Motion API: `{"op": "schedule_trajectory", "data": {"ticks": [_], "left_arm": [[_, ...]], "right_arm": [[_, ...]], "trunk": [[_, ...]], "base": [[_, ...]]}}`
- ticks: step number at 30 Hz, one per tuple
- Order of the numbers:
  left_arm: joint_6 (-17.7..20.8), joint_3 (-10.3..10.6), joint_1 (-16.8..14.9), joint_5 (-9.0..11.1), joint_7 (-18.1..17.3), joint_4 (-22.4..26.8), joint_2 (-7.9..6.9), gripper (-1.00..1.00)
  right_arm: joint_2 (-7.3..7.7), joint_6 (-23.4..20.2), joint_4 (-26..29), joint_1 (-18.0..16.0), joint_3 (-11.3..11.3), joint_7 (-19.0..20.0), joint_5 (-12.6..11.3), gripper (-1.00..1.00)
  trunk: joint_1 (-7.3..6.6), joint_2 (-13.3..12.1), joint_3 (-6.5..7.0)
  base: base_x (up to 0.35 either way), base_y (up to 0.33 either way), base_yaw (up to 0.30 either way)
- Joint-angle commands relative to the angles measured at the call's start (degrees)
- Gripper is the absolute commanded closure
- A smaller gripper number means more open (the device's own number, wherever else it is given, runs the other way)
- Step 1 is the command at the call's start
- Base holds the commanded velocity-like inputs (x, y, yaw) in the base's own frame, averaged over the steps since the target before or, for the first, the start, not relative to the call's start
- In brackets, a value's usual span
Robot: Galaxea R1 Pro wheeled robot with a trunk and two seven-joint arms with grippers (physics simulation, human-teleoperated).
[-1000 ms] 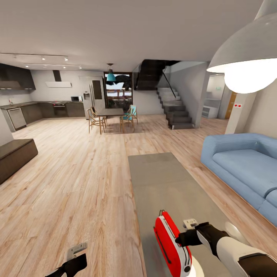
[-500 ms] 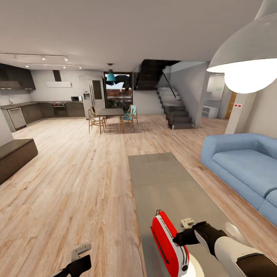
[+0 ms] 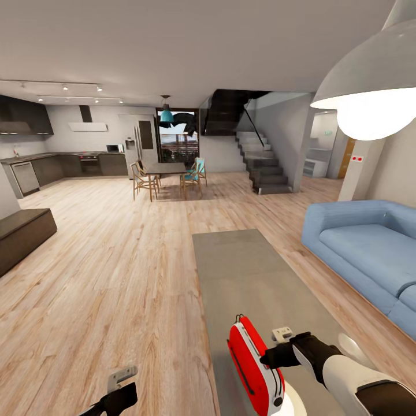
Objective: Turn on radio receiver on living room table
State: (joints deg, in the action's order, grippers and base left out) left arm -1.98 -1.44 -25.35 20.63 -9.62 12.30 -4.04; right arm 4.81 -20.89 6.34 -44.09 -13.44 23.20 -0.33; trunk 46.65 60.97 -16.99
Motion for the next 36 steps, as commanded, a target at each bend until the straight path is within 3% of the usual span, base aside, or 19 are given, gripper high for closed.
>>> {"op": "schedule_trajectory", "data": {"ticks": [1,13,19,28,36], "left_arm": [[-0.1,-0.1,0.0,0.2,-0.3,-0.1,0.00,1.00],[-0.1,-0.2,0.0,0.2,-0.3,-0.1,-0.31,1.00],[-0.1,-0.1,0.1,0.0,-0.1,-0.1,1.27,1.00],[-0.1,-0.1,0.2,0.1,-0.2,-0.1,0.89,1.00],[0.0,-0.1,0.2,0.0,-0.2,-0.1,1.03,1.00]], "right_arm": [[0.03,-0.3,0.2,0.0,0.1,0.2,-0.3,1.00],[-0.06,0.1,-0.1,0.0,0.2,-0.4,-0.4,1.00],[-0.47,1.3,-0.1,0.0,0.1,-0.4,-0.1,1.00],[0.10,4.2,-0.1,0.0,0.1,-0.4,-0.1,1.00],[0.11,4.4,-0.1,0.0,0.1,-0.4,-0.1,1.00]], "trunk": [[0.00,0.0,-0.07],[0.00,0.1,-0.07],[0.00,0.1,-0.07],[0.00,0.1,-0.07],[0.00,0.1,-0.07]], "base": [[0.000,0.000,0.000],[0.000,0.000,0.000],[0.000,0.000,0.000],[0.000,0.000,0.000],[0.000,0.000,0.000]]}}
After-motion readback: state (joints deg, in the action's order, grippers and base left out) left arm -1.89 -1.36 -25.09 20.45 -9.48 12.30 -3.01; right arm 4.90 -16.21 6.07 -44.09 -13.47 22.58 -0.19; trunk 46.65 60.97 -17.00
